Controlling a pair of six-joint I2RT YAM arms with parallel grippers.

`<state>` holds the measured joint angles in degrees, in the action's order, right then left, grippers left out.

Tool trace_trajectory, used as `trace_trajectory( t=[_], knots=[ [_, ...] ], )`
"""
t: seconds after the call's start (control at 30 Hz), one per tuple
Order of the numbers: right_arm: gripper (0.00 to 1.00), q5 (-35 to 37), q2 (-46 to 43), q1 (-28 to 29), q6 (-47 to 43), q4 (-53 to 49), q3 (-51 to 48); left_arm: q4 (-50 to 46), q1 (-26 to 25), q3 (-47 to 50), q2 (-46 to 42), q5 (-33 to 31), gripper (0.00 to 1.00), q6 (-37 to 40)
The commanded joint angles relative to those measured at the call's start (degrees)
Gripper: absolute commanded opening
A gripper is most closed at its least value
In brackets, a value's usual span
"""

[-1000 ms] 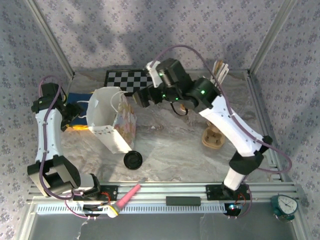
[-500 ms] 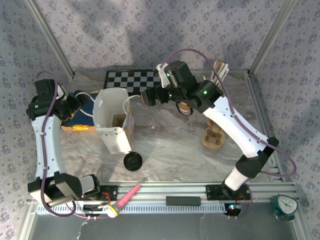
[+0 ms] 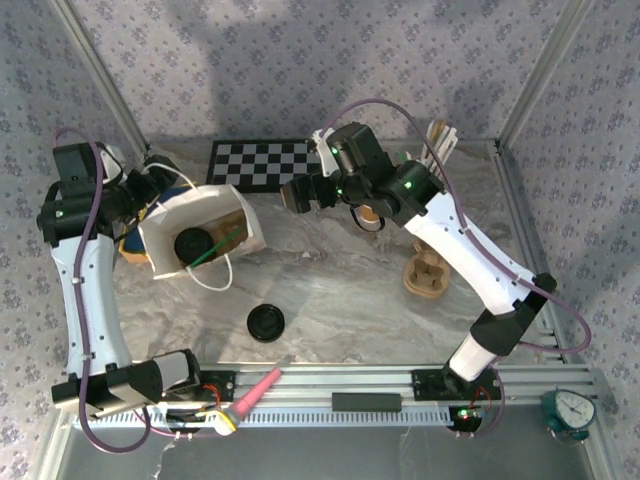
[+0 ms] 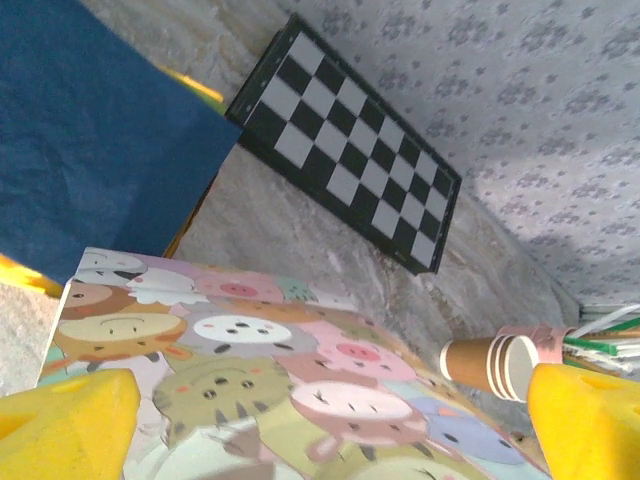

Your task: Pack the takeout coffee

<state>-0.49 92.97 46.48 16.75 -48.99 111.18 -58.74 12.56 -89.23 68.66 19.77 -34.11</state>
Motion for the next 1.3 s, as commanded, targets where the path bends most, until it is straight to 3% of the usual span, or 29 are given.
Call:
trace_trajectory(
  t=[0.0, 0.3, 0.5, 0.6, 0.87, 0.93, 1.07, 1.27],
  knots=[
    [1.0, -4.62, 1.5, -0.11, 1.87, 2.0, -0.37, -0.59, -0.19, 1.93, -0.06, 1.4, 0.98, -0.73],
    [0.96, -11.74, 10.74, 5.13, 5.94, 3.1, 4.57, -0.09, -0.2, 2.03, 1.03, 1.51, 0.98, -0.78],
    [0.93, -12.78, 16.14, 9.78, 7.2, 2.06, 8.18, 0.6, -0.24, 3.23, 1.73, 1.37, 0.99, -0.17],
    [0.87, -11.98, 18.74, 11.21, 7.68, 0.62, 10.49, 0.95, -0.14, 3.54, 2.3, 1.48, 0.99, 0.14],
    [0.25, -8.27, 21.95, 10.15, 8.4, -4.55, 13.78, 0.82, 0.67, 3.19, 3.79, 1.93, 0.99, 1.14],
    [0.14, -7.43, 22.18, 9.47, 8.03, -6.62, 15.37, 0.76, 0.71, 2.86, 4.1, 2.33, 0.99, 1.15],
    [0.0, -8.78, 22.21, 7.35, 7.83, -7.77, 16.78, 0.82, 0.64, 3.09, 4.52, 2.83, 0.99, 1.25],
    [0.0, -11.69, 22.78, 4.97, 7.48, -11.7, 20.48, 0.5, -0.23, 3.7, 5.5, 4.3, 0.99, 1.5]
  ],
)
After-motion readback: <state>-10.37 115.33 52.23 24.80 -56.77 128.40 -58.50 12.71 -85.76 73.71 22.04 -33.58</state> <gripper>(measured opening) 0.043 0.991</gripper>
